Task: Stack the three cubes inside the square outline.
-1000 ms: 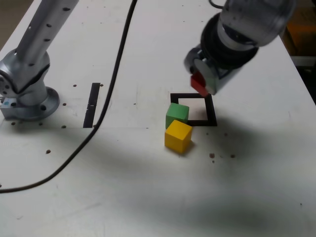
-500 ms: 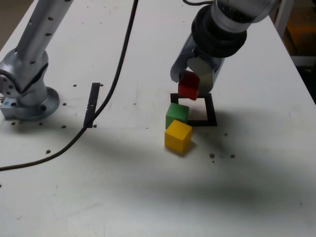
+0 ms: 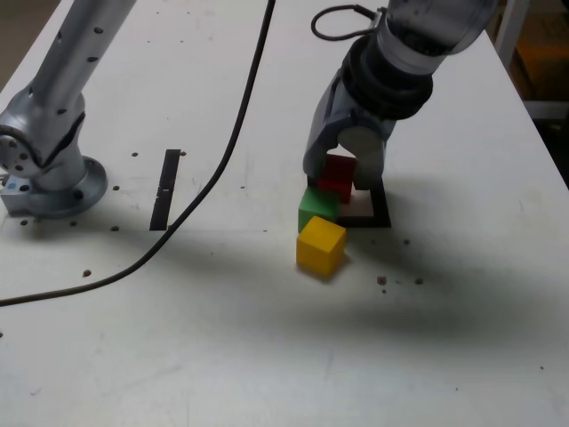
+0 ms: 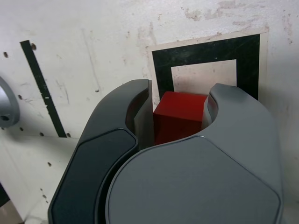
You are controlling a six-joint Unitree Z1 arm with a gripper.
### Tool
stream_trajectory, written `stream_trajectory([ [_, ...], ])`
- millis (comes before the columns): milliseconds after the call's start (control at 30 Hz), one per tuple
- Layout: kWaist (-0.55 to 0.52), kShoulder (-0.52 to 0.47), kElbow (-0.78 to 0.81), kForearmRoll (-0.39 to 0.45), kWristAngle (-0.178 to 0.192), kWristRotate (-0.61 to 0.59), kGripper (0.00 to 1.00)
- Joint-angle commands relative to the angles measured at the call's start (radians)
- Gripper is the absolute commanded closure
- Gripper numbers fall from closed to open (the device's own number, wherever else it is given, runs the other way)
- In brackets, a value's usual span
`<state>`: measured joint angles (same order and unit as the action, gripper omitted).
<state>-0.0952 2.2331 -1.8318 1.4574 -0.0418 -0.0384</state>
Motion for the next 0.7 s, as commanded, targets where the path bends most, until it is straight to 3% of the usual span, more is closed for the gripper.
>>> stream_trajectory([
  [0, 0.004, -0.024, 0.02, -0.024, -0.005, 0.0, 0.76],
  [333, 0.004, -0.068, 0.095, -0.099, -0.046, -0.002, 0.81],
  [667, 0.002, -0.052, 0.087, -0.131, -0.03, -0.011, 0.81],
])
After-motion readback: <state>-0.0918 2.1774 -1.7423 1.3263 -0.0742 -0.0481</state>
